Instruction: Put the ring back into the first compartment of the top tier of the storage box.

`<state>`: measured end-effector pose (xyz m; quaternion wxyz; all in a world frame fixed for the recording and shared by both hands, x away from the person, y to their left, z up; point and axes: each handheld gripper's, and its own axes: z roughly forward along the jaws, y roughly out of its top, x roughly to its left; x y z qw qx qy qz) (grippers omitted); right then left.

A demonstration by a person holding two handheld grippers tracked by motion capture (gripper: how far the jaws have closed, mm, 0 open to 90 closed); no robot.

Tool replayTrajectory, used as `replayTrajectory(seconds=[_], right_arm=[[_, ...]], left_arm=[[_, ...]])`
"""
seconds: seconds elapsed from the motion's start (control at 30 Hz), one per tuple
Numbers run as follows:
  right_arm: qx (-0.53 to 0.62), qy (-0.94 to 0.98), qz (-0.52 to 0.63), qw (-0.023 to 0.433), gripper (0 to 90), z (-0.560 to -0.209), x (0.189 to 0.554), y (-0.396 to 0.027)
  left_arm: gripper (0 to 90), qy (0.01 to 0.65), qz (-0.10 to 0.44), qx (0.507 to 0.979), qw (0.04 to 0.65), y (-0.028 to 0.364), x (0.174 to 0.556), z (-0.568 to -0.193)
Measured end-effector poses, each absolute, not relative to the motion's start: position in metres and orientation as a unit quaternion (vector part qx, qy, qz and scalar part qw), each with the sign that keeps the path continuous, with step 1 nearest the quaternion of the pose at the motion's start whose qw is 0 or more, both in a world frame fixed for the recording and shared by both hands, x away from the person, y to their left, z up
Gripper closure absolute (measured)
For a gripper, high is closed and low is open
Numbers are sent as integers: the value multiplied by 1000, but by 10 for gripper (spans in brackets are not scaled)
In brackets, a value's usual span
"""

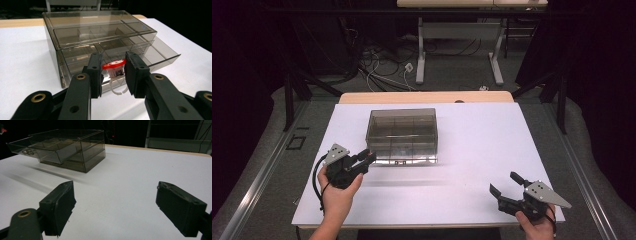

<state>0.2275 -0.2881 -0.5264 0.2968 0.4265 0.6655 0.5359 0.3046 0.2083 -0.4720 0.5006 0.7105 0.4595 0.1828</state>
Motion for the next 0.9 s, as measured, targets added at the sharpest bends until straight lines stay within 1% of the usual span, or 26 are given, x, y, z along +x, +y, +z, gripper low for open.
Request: replayTrajectory(seconds=[0.27,0.63,0.9], right_arm=[[428,668,533,294,149,-527,227,-289],[428,669,533,290,149,-527,227,-288],[428,669,533,291,149,-527,227,-288]], left_arm=[[672,462,175,725,480,211,313,-463],[672,453,179,751,446,205,324,-456],[672,455,166,767,421,200,336,-454]])
